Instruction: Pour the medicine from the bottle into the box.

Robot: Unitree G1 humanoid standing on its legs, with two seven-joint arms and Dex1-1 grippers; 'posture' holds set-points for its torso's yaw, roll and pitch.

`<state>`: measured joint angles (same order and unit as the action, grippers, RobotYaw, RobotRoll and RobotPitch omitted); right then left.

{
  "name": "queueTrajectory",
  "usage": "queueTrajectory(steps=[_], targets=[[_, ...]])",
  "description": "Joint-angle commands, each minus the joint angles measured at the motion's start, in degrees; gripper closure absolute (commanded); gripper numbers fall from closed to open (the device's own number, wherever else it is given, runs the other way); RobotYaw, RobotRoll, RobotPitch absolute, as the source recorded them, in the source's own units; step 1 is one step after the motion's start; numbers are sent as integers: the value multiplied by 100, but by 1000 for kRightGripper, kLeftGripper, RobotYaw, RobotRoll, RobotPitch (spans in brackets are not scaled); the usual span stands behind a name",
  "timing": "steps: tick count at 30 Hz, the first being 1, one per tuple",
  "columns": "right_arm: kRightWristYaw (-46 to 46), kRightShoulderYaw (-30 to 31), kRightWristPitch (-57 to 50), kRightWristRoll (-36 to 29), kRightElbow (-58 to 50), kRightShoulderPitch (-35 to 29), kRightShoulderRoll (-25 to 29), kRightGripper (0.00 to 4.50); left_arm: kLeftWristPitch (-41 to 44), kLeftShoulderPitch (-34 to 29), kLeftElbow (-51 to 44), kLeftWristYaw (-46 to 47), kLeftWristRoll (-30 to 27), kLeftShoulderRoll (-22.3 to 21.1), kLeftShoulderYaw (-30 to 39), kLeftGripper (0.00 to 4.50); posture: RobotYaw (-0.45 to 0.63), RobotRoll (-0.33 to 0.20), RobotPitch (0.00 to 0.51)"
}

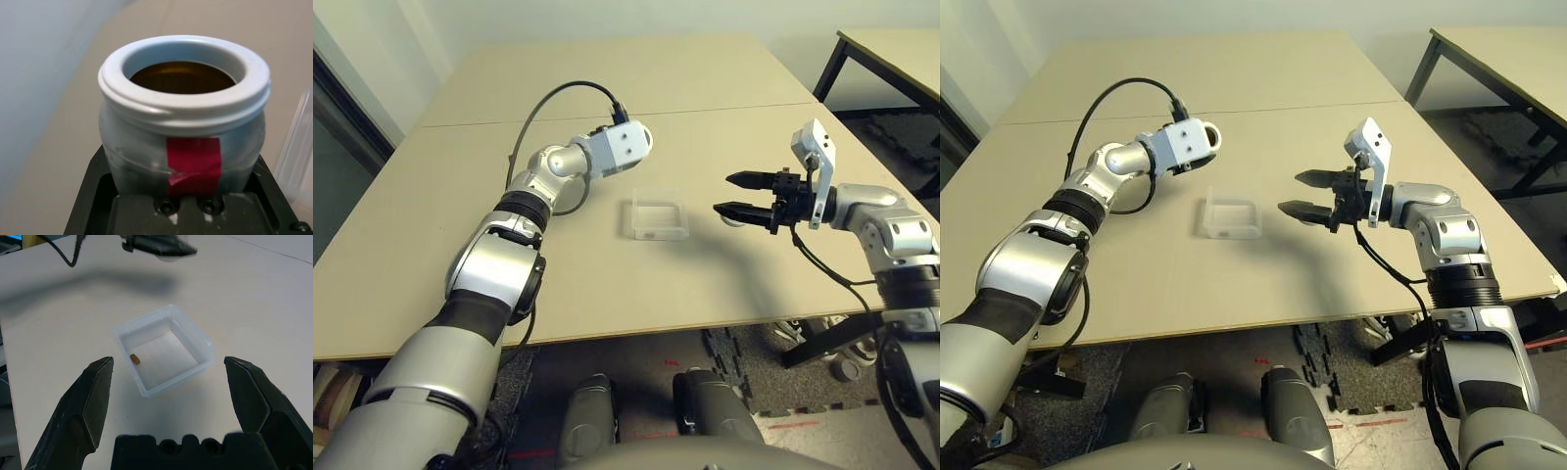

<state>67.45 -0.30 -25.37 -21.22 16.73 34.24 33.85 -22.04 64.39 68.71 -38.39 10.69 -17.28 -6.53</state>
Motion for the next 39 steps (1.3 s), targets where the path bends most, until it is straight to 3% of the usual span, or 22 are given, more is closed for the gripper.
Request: queueTrajectory(steps=[1, 9, 14, 24, 30, 39], targets=[[-9, 49, 66, 48, 82, 31, -1, 0, 404, -302, -321, -146, -486, -36, 380, 1892, -61, 0, 48], [-30, 87, 81, 48, 59, 7, -95, 0, 670, -959, -913, 1065, -787, -235, 980, 1892, -52, 0, 47], [-36, 107, 114, 64, 140, 68, -147, 0, 814, -1161, -838, 1604, -1028, -114, 1296, 1892, -52, 0, 44], [-56, 77, 73, 11, 7, -6, -128, 0, 763, -1438, -679, 1587, -1382, 237, 1511, 1892, -76, 0, 42], [-76, 51, 59, -7, -25, -28, -108, 0, 709, -1512, -465, 1636, -1304, 259, 1447, 1892, -84, 0, 39], [-116, 22, 40, -39, -47, -23, -99, 0, 559, -1881, -398, 1244, -1705, 422, 1717, 1892, -85, 0, 37]])
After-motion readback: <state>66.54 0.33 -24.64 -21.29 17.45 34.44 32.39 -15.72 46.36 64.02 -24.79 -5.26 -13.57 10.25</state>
